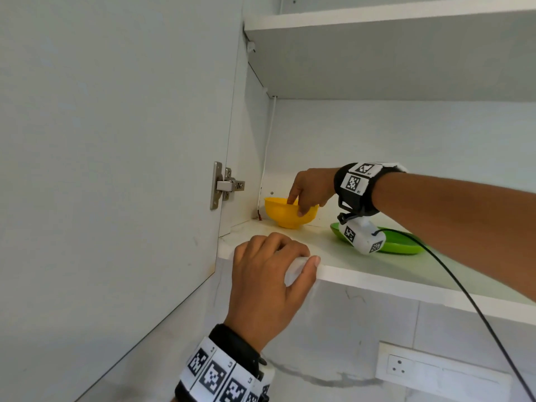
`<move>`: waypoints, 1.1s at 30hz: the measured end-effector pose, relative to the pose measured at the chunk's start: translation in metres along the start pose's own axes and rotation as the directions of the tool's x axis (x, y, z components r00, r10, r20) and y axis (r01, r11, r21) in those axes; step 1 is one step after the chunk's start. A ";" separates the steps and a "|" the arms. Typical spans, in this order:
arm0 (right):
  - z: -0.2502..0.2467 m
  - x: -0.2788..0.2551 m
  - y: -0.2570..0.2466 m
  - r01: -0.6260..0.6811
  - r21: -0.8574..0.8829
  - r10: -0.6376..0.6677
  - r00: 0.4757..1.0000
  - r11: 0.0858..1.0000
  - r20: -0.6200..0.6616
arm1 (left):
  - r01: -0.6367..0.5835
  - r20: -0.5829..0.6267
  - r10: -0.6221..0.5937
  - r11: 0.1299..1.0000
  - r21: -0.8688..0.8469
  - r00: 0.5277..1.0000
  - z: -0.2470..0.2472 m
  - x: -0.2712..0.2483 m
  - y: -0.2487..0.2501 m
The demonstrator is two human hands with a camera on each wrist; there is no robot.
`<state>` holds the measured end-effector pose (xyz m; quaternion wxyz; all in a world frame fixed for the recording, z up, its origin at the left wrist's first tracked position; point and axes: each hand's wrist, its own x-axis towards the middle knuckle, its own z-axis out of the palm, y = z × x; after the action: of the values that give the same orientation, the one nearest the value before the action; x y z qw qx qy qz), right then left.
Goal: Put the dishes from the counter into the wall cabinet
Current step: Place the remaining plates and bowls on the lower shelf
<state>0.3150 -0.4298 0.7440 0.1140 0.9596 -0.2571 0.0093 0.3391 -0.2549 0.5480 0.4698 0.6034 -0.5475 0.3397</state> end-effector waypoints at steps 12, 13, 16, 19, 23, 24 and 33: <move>-0.020 -0.068 0.010 0.023 0.041 -0.015 0.984 0.999 -0.180 | -0.011 -0.020 0.012 0.999 0.039 1.000 0.000 -0.001 0.003; -0.019 -0.075 0.010 0.016 0.032 -0.010 0.983 0.999 -0.182 | -0.012 -0.029 0.013 0.999 0.042 1.000 0.000 0.000 0.004; -0.016 -0.100 0.011 -0.012 0.025 0.017 0.981 1.000 -0.194 | -0.008 -0.049 0.011 0.999 0.052 0.999 -0.001 0.001 0.008; -0.006 -0.133 0.014 -0.015 0.039 0.022 0.978 0.999 -0.205 | -0.006 -0.057 0.009 0.998 0.059 0.998 -0.001 0.000 0.011; 0.007 -0.177 0.016 -0.003 0.022 0.011 0.941 1.000 -0.339 | 0.011 -0.060 -0.005 0.995 0.101 0.998 -0.001 0.000 0.018; 0.012 -0.190 0.017 0.000 0.027 0.010 0.925 1.000 -0.379 | 0.014 -0.045 -0.009 0.993 0.120 0.999 0.000 -0.001 0.022; 0.059 -0.296 0.023 0.026 0.069 0.016 0.835 0.997 -0.550 | -0.038 -0.054 0.036 0.999 -0.028 0.998 0.010 -0.021 0.068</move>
<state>0.0445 -0.3165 0.6691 0.1475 0.9207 -0.2103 0.2938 0.2676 -0.2545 0.5387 0.4865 0.5771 -0.5507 0.3565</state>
